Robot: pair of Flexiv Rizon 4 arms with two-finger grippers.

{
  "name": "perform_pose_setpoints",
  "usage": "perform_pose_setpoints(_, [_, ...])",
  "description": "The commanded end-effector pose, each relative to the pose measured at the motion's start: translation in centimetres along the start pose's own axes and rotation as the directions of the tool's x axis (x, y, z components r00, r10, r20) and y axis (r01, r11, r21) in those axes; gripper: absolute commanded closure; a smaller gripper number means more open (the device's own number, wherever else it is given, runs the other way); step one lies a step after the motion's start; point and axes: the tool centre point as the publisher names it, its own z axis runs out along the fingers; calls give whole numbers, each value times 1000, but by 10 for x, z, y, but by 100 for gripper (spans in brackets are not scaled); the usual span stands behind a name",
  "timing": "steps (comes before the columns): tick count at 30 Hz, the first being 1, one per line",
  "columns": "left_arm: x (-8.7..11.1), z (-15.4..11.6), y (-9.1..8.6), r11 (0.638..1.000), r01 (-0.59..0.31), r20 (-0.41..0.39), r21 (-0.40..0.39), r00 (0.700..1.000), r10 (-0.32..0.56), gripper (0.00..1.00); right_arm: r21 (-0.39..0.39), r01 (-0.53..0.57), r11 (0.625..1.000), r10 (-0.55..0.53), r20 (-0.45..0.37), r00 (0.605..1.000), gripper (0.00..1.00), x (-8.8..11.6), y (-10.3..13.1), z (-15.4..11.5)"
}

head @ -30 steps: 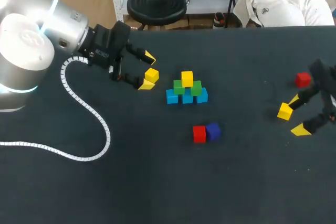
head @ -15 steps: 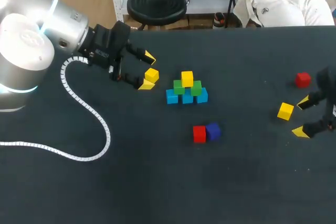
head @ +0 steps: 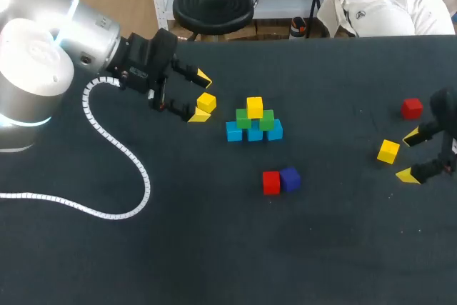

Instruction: Place the blue cubes, place green cubes on the blue cubes, place the yellow cubes on the green cubes, then place the red cubes on the yellow cubes, and place purple cube on the red cubes.

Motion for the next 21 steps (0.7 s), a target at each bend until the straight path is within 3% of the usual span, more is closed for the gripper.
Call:
perform_pose_setpoints(1, [1, 0, 0, 1000, -3, 3, 0, 1000, 3, 0, -3, 1, 1000, -1, 3, 1000, 0, 0, -1, 1])
perform_pose_setpoints(12, [1, 0, 0, 1000, -3, 3, 0, 1000, 3, 0, -13, 44, 999, -43, 68, 997, 0, 5, -27, -1])
perform_pose_setpoints(21, [1, 0, 0, 1000, -3, 3, 0, 1000, 3, 0, -19, 67, 998, -64, 125, 990, 0, 10, -40, 14])
